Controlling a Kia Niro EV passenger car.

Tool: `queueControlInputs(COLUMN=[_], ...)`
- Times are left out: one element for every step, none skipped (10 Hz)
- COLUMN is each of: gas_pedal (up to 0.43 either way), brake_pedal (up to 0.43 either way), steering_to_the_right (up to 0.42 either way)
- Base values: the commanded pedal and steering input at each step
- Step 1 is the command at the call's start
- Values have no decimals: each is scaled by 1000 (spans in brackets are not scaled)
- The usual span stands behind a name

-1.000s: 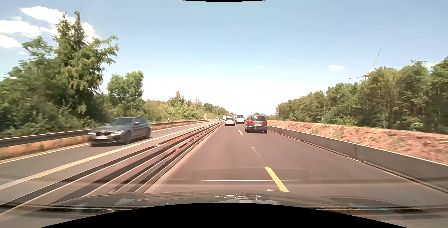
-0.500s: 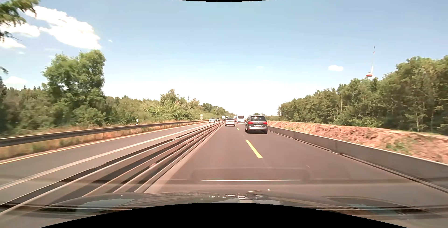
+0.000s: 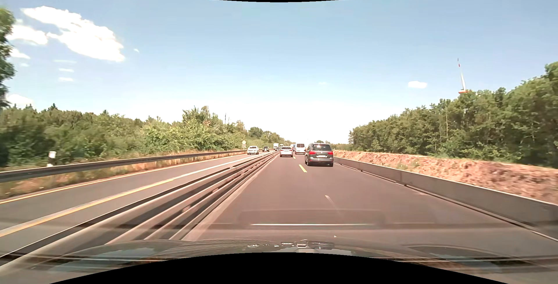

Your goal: Follow the waypoints while adhering to traffic rules and regulations

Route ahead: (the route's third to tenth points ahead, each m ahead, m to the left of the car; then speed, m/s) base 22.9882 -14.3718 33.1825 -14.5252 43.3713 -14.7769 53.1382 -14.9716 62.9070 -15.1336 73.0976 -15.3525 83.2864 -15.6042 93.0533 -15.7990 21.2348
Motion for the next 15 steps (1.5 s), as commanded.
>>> queueControlInputs(gas_pedal=[118, 118, 118, 118, 118, 118, 118, 118, 118, 118, 110, 110, 110, 110, 110], brake_pedal=[0, 0, 0, 0, 0, 0, 0, 0, 0, 0, 0, 0, 0, 0, 0], steering_to_the_right=[4, 3, 3, 3, 2, 1, 1, 1, 0, 0, 1, 1, 1, 1, 1])
